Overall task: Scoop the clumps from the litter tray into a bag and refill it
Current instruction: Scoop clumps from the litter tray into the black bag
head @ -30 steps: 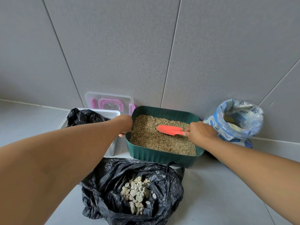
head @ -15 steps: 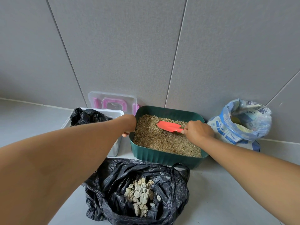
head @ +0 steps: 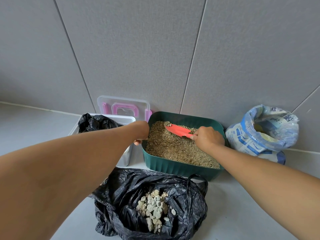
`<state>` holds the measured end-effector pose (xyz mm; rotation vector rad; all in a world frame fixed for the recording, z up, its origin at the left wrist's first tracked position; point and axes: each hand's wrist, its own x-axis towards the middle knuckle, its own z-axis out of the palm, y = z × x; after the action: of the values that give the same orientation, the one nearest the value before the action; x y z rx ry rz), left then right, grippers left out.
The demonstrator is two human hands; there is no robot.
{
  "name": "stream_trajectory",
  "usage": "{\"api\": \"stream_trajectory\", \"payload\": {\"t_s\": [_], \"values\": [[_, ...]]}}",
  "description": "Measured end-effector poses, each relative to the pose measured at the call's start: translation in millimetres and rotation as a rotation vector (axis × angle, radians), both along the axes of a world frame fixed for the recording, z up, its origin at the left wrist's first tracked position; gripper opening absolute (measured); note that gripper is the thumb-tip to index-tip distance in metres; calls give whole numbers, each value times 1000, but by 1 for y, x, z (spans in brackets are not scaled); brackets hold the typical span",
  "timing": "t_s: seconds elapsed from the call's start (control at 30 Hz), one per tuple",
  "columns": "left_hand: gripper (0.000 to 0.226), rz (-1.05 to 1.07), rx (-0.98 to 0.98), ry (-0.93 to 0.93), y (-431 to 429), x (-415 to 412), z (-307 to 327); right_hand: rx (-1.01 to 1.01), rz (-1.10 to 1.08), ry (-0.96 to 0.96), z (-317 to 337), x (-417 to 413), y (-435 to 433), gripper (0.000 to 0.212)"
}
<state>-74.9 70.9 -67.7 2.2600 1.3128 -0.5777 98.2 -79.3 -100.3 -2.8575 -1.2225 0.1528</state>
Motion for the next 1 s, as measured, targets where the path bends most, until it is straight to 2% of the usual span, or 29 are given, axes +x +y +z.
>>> {"api": "stream_trajectory", "payload": {"t_s": [0.2, 0.3, 0.37, 0.47, 0.63, 0.9, 0.97, 1.0], "values": [[39, -11, 25, 70, 0, 1, 2, 35, -43, 54, -6, -1, 1, 22], [42, -1, 47, 42, 0, 2, 1, 72, -44, 59, -6, 0, -3, 20], [37, -6, 71, 44, -1, -1, 0, 94, -39, 61, -5, -1, -4, 21], [18, -100, 177, 87, -4, -3, -2, 128, -27, 71, 0, -4, -8, 21], [17, -76, 256, -54, -9, -11, -13, 194, -3, 68, 9, -9, -19, 22], [47, -161, 247, -34, -13, -28, 7, 287, 267, -3, 22, -12, -51, 23], [46, -43, 208, -113, -10, -30, 15, 317, 362, 9, 25, -11, -60, 25], [48, -55, 238, -109, -12, -33, 21, 330, 404, 19, 25, -12, -67, 27]]}}
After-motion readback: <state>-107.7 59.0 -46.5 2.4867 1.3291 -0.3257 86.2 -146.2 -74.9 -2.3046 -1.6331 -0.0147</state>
